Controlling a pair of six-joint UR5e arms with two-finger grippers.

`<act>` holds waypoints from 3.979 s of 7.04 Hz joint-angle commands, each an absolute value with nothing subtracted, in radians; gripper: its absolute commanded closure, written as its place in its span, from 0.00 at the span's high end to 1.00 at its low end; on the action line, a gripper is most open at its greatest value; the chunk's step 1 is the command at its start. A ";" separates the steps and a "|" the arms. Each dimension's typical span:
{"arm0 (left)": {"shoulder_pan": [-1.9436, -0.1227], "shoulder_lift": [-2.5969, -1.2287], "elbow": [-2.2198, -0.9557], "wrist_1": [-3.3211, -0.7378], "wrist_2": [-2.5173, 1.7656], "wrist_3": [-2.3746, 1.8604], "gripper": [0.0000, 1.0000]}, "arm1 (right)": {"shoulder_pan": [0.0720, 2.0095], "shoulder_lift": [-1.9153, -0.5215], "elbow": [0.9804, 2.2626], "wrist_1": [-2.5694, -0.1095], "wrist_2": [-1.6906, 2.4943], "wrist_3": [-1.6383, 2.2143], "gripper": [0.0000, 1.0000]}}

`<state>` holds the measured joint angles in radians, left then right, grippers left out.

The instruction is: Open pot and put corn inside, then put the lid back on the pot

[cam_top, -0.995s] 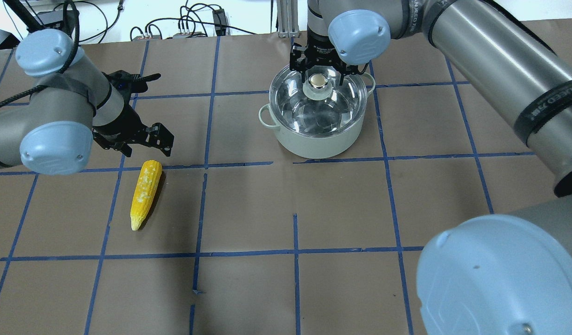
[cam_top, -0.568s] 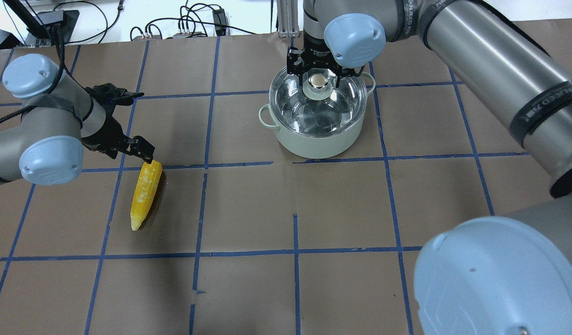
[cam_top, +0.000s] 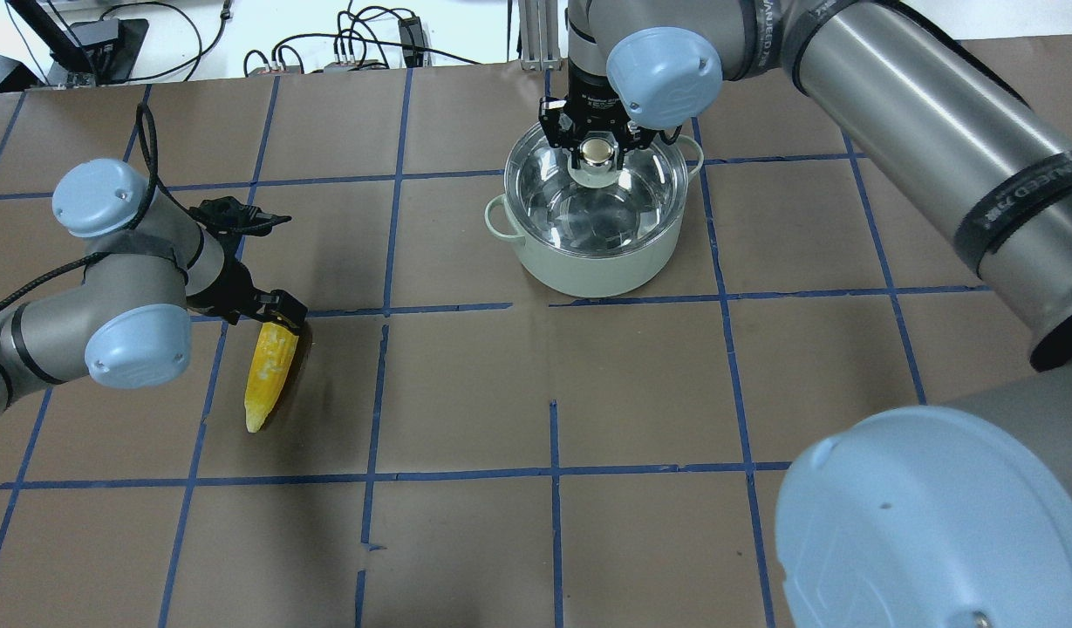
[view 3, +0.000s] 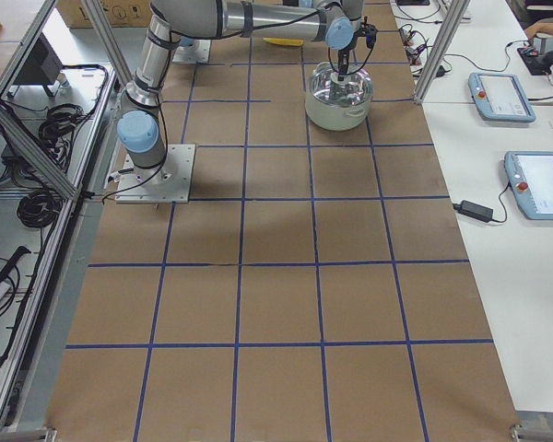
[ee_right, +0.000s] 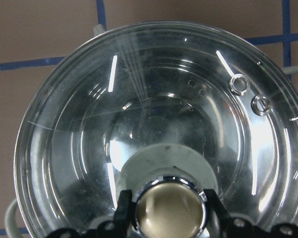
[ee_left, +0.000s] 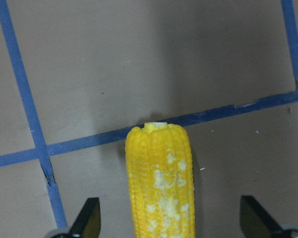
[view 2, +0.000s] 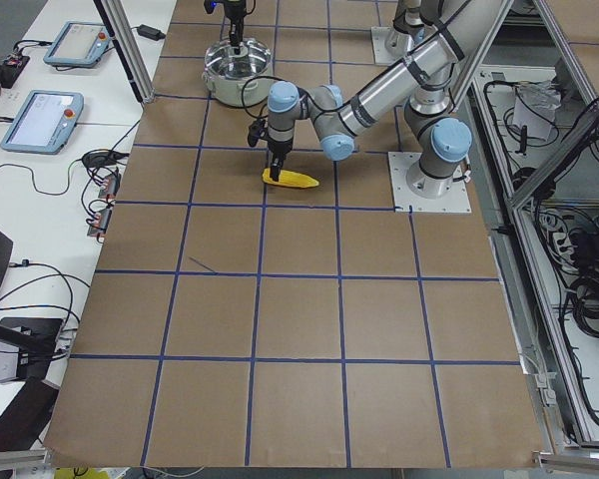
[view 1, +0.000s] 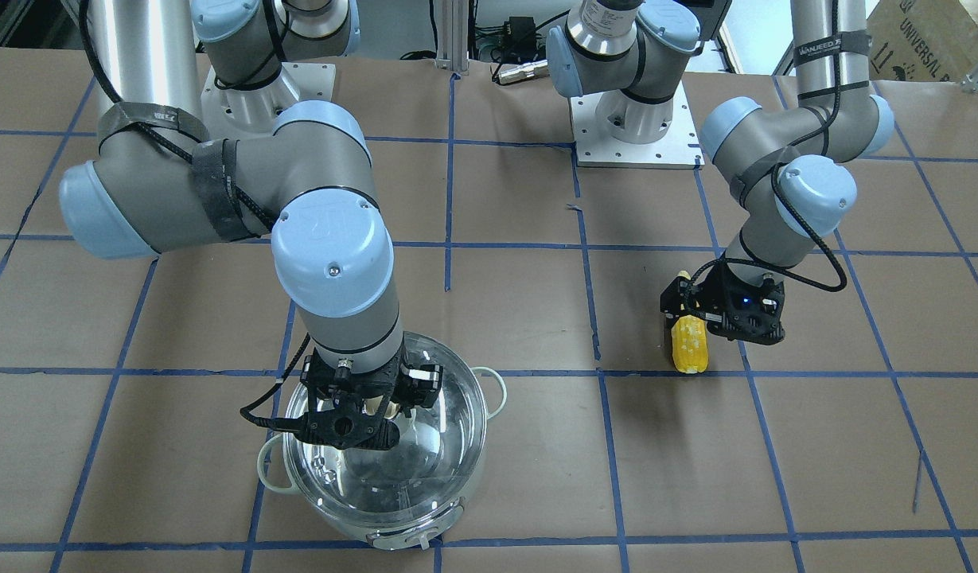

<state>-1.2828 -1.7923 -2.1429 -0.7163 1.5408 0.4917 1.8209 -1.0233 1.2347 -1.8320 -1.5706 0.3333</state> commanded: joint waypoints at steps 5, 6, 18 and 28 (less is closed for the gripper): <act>-1.275 -1.818 -2.164 -0.660 1.462 0.482 0.72 | 1.807 -1.083 1.030 -1.581 -1.583 0.191 0.16; -1.276 -1.812 -2.164 -0.660 1.463 0.482 0.47 | 1.789 -1.100 0.969 -1.477 -1.591 0.114 0.16; -1.566 -1.696 -1.574 -1.396 1.549 -0.241 0.17 | 1.605 -1.514 1.461 -1.492 -1.560 -0.123 0.14; -1.841 -2.041 -1.297 -1.180 1.424 -0.826 0.04 | 1.612 -1.621 1.658 -1.743 -1.559 -0.097 0.17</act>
